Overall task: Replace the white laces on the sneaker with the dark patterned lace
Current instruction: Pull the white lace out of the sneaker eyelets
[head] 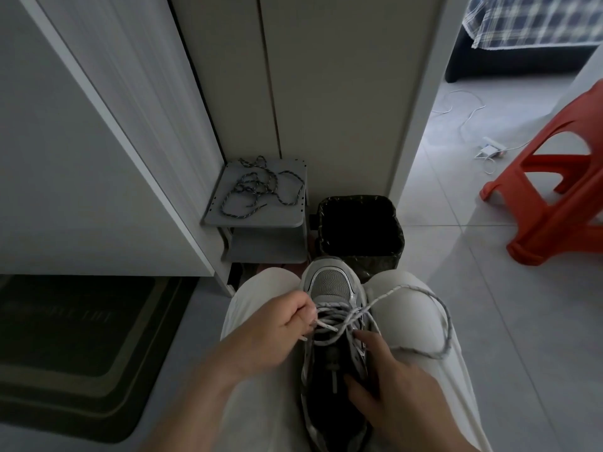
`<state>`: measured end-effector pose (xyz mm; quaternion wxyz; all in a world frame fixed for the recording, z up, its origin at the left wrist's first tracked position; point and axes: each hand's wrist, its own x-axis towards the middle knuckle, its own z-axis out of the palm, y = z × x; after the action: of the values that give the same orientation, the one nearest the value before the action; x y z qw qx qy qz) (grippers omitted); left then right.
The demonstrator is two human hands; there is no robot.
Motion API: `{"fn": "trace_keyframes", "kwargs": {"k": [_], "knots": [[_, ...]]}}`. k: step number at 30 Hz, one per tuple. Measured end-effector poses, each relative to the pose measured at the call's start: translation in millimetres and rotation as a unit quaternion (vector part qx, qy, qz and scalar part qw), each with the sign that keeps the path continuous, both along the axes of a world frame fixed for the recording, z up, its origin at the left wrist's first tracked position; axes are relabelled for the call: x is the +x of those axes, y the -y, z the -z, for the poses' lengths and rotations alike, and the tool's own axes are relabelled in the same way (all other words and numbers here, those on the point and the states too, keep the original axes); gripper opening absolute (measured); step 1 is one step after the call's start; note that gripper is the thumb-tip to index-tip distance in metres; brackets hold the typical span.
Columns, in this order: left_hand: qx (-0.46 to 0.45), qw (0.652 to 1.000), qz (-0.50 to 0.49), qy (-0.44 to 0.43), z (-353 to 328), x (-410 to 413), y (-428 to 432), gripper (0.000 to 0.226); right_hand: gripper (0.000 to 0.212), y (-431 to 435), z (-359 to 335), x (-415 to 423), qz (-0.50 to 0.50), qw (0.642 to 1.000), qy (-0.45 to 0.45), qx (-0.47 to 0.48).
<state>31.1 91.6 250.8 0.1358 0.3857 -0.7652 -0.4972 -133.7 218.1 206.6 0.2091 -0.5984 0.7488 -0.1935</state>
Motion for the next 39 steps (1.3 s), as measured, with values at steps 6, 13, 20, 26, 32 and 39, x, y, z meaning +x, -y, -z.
{"fn": "trace_keyframes", "kwargs": {"k": [6, 13, 20, 26, 32, 39], "knots": [[0.002, 0.996, -0.091, 0.002, 2, 16, 3, 0.007, 0.061, 1, 5, 2, 0.009, 1.000, 0.004, -0.001], [-0.101, 0.989, -0.103, 0.016, 23, 8, -34, 0.012, 0.060, -1, 2, 1, -0.004, 1.000, 0.023, 0.000], [-0.191, 0.949, -0.250, 0.023, 14, 19, -6, 0.014, 0.059, -2, -1, 2, -0.011, 0.999, 0.035, -0.018], [-0.087, 0.980, -0.174, 0.048, 20, 13, -12, 0.023, 0.063, -4, 0, 1, -0.006, 0.999, 0.025, -0.021], [-0.159, 0.971, -0.174, 0.033, 33, 3, -39, 0.026, 0.064, -4, 1, 1, -0.008, 1.000, 0.021, -0.020], [-0.234, 0.923, -0.296, 0.077, 4, 29, 12, 0.006, 0.060, -3, -3, 2, -0.009, 1.000, 0.017, -0.016]]}}
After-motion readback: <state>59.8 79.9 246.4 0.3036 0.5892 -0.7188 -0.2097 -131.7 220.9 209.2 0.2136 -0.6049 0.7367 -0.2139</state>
